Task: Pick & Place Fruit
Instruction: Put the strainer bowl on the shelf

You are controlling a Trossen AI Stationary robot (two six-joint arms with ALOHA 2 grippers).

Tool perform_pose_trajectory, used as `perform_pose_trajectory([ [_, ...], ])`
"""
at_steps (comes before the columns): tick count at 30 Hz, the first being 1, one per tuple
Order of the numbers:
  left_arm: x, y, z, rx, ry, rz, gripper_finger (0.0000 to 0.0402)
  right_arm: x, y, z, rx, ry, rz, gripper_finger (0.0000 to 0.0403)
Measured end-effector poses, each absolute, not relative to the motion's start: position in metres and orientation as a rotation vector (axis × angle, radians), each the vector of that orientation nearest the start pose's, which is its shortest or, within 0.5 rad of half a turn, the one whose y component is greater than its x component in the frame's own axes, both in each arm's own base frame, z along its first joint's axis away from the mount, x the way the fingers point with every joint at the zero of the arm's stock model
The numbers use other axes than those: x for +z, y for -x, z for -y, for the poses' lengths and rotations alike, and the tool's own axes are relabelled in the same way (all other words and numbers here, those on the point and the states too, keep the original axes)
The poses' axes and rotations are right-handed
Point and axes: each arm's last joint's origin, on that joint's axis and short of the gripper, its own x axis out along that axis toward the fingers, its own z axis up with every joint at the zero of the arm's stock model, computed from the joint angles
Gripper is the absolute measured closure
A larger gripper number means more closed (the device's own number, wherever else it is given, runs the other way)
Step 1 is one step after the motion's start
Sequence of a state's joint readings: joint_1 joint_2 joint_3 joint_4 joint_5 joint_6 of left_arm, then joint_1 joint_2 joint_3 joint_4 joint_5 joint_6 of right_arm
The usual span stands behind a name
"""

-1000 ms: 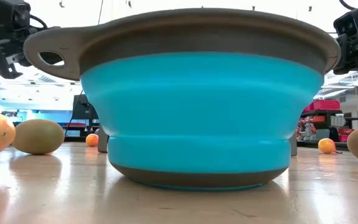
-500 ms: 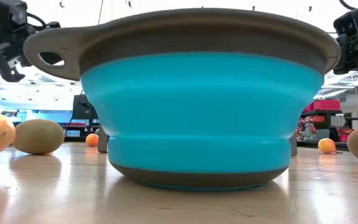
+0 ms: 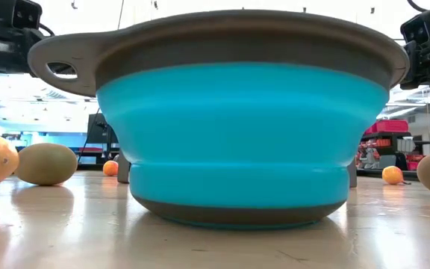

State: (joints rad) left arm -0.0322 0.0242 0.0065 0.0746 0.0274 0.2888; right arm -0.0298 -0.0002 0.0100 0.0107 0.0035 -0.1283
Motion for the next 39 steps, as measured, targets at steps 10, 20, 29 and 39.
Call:
perform_pose_trajectory([
  [10,0.173,-0.098,0.004,-0.049,-0.121,0.076,0.0356,0.168,-0.097,0.004,-0.058,0.165,0.019,0.0387],
  [20,0.176,-0.098,0.0,0.083,0.155,0.116,0.0356,0.174,-0.096,0.006,-0.136,0.047,0.081,0.0387],
  [29,0.177,-0.098,-0.003,0.162,0.209,0.132,0.0356,0.176,-0.096,0.006,-0.133,-0.026,0.106,0.0387],
  [39,0.183,-0.097,-0.003,0.159,0.296,0.202,0.0356,0.179,-0.096,0.005,-0.111,-0.075,0.139,0.0387],
])
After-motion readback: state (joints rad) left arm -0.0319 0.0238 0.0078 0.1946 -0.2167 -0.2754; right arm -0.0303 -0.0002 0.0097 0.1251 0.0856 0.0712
